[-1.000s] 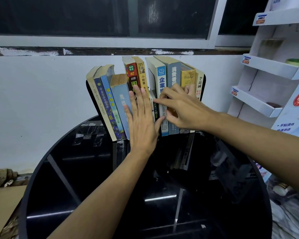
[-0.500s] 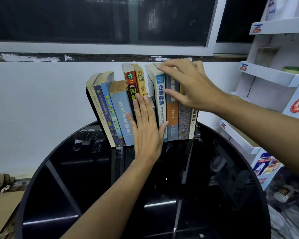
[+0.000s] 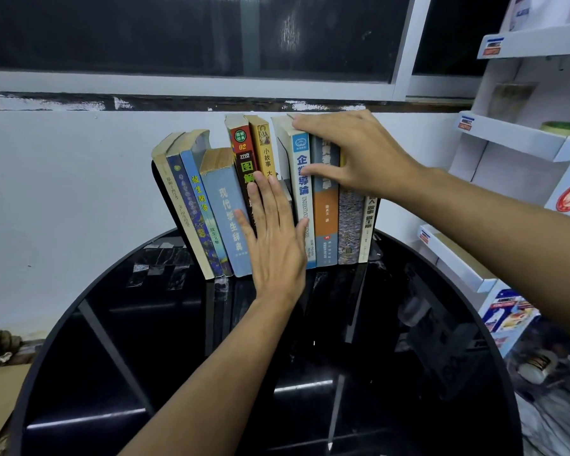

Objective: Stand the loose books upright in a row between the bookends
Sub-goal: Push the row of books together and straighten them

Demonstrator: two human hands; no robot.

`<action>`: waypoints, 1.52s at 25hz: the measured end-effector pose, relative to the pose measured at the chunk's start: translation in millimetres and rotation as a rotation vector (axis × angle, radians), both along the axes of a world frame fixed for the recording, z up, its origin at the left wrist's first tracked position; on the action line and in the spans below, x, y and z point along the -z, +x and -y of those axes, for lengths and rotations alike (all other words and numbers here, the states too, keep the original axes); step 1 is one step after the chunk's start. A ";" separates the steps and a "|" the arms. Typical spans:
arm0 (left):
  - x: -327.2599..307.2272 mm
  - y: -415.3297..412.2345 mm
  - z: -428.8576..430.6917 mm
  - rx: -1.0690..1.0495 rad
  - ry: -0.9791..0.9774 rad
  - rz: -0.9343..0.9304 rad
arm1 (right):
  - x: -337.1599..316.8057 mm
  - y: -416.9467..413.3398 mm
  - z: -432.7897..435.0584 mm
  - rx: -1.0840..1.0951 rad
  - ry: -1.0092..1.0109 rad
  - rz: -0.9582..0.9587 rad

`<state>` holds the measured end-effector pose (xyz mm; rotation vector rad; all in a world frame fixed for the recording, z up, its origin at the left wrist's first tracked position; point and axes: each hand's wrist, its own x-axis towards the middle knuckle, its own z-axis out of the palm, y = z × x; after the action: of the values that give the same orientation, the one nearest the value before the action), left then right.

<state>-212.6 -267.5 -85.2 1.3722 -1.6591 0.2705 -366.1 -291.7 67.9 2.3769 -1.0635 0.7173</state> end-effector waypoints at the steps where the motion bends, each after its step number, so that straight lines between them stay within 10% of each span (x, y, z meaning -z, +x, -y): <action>1: 0.2 -0.5 0.5 -0.007 -0.004 0.001 | 1.2 0.2 1.0 -0.004 -0.009 0.008; 38: -4.0 -32.8 -1.9 0.037 0.002 0.125 | 6.2 -24.6 -15.6 0.014 0.015 -0.029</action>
<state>-245.4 -265.7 -81.2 1.3486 -1.7859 0.3391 -390.8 -276.1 61.6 2.3822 -1.0762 0.6700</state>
